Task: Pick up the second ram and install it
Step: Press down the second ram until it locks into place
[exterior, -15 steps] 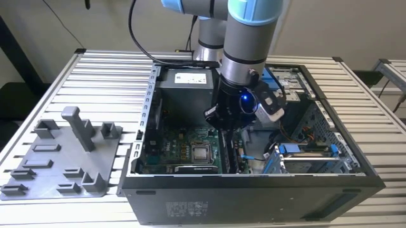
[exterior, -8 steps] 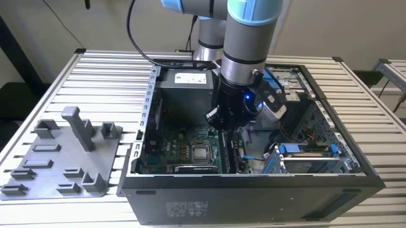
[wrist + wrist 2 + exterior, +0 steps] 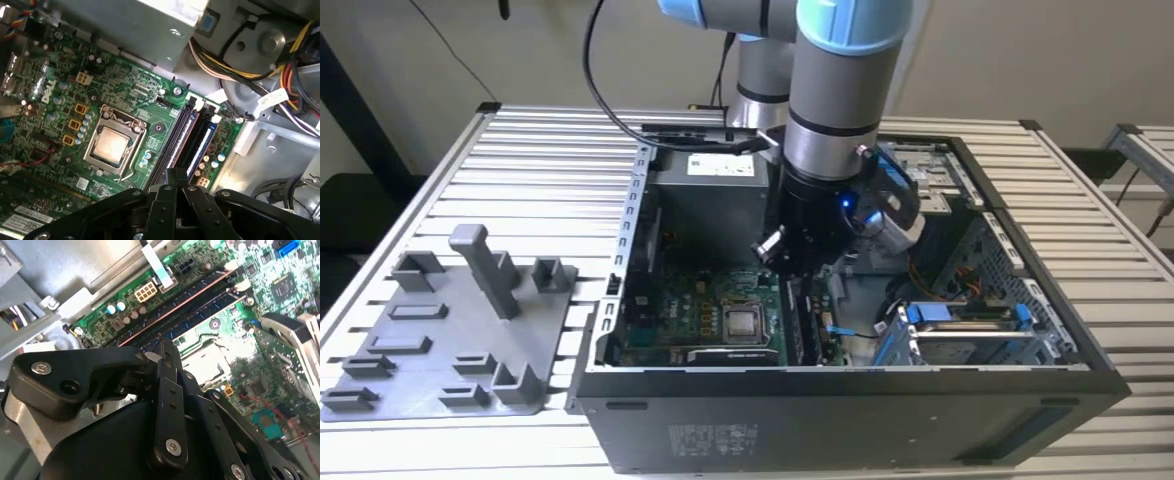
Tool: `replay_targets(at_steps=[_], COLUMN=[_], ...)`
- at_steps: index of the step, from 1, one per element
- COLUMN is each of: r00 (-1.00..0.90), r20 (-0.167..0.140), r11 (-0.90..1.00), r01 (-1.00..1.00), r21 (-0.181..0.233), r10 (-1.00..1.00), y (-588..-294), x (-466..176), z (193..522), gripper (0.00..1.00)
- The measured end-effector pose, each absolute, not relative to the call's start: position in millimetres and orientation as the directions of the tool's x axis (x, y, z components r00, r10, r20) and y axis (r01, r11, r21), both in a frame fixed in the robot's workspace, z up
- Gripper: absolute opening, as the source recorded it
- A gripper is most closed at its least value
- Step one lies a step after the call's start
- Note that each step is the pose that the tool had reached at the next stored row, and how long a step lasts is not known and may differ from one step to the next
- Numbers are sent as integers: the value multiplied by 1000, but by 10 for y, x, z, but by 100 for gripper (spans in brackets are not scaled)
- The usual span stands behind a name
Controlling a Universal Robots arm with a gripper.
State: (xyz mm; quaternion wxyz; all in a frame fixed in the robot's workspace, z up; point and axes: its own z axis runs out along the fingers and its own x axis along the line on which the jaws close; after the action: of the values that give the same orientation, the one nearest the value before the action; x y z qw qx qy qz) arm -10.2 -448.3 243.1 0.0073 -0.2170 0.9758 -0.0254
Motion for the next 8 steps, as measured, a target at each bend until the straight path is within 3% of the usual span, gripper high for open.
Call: replay_targets(at_steps=[8], r00=[-844], r20=[-3], r11=[843], r01=[-535], r21=[-53], r10=[-536], y=[-4484], x=[-123], z=[2402], gripper=[11])
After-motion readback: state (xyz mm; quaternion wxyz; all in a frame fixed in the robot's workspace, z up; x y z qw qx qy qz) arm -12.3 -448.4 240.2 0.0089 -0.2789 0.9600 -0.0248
